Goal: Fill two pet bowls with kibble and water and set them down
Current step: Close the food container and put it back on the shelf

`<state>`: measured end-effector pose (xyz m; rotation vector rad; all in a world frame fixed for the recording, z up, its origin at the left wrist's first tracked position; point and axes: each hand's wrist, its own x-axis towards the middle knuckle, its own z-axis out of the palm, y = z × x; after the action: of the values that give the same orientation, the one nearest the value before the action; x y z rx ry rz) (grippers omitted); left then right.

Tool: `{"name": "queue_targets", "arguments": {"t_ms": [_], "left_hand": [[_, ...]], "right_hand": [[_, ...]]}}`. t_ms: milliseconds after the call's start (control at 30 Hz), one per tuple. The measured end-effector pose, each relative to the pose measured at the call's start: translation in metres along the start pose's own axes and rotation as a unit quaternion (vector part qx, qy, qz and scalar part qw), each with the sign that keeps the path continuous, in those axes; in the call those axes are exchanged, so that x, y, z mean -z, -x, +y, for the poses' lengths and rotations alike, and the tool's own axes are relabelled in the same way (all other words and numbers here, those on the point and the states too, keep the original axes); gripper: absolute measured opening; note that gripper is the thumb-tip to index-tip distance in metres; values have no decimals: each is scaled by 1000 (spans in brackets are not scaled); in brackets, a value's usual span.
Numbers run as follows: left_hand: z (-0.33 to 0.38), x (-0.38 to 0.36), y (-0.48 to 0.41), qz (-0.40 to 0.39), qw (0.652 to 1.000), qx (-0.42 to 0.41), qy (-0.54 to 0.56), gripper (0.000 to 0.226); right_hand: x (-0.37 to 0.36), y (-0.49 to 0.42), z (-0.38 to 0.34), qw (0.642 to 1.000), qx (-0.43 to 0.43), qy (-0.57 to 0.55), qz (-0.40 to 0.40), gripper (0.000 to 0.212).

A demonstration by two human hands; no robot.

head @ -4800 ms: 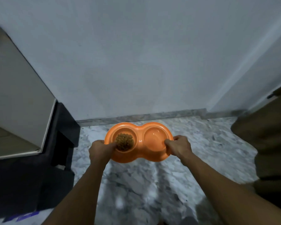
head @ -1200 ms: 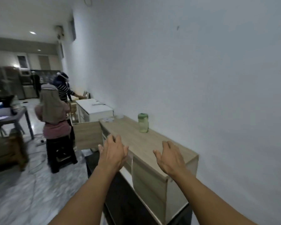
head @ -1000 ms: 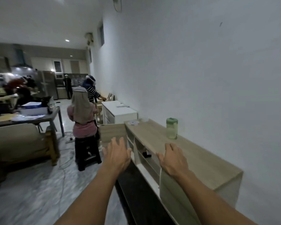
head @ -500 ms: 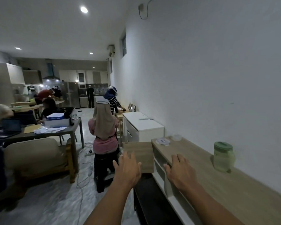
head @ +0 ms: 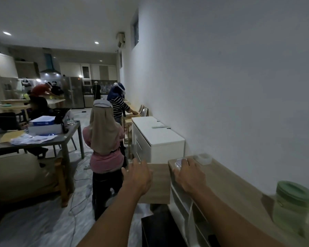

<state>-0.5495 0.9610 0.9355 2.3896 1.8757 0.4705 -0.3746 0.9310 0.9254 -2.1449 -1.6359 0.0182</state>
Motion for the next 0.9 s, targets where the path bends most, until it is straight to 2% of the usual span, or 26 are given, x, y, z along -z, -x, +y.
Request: {"name": "queue_targets", "arguments": {"t_ms": [167, 400, 633, 900], "left_hand": [[-16, -39, -109, -18, 999, -38, -23, 42], [-38, -98, -267, -78, 992, -100, -2, 44], [2, -162, -376, -158, 968, -196, -9, 46], [47, -250, -480, -238, 933, -268, -7, 44]], "right_hand": [[-54, -97, 1, 999, -34, 10, 0, 52], [-120, -212, 8, 990, -142, 5, -22, 54], [-169, -293, 52, 966, -253, 11, -54, 50], [-227, -368, 120, 918, -379, -40, -107, 46]]}}
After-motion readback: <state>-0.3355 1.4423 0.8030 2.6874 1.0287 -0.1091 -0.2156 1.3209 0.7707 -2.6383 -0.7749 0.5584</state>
